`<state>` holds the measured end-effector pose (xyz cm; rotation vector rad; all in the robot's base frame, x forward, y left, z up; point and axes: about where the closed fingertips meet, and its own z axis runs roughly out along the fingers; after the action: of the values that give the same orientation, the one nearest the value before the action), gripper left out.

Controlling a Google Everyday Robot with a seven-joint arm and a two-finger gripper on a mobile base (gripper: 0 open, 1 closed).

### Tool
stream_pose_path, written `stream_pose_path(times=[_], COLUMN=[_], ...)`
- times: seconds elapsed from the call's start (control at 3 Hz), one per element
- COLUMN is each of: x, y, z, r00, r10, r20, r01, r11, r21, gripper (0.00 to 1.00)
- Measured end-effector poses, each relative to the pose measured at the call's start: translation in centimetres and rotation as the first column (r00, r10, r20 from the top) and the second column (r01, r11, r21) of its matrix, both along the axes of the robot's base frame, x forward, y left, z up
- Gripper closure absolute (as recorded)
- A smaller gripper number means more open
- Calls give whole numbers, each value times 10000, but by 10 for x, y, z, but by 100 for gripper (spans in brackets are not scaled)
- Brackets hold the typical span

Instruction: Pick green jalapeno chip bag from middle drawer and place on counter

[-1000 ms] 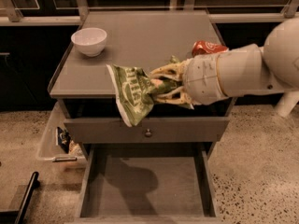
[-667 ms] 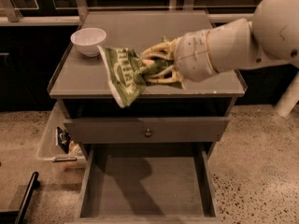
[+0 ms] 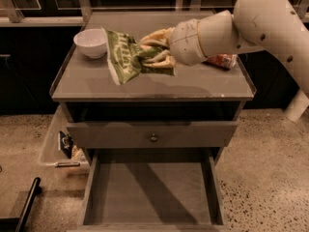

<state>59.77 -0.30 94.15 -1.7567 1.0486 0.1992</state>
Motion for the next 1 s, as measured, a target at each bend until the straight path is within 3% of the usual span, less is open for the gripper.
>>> stream_pose_path(times=[0.33,0.67,1.0], x=[32,56,71], y=[-8,-23,-34], z=[-16,-32,-48], r00=[9954,9769,9497], r10=[-719,-1727,-2555], r20=[-625,-1260,-1810], r01=[751,1846,2763], r11=[9959,9787,9558], r21=[504,898,1006], gripper=[100,100,100])
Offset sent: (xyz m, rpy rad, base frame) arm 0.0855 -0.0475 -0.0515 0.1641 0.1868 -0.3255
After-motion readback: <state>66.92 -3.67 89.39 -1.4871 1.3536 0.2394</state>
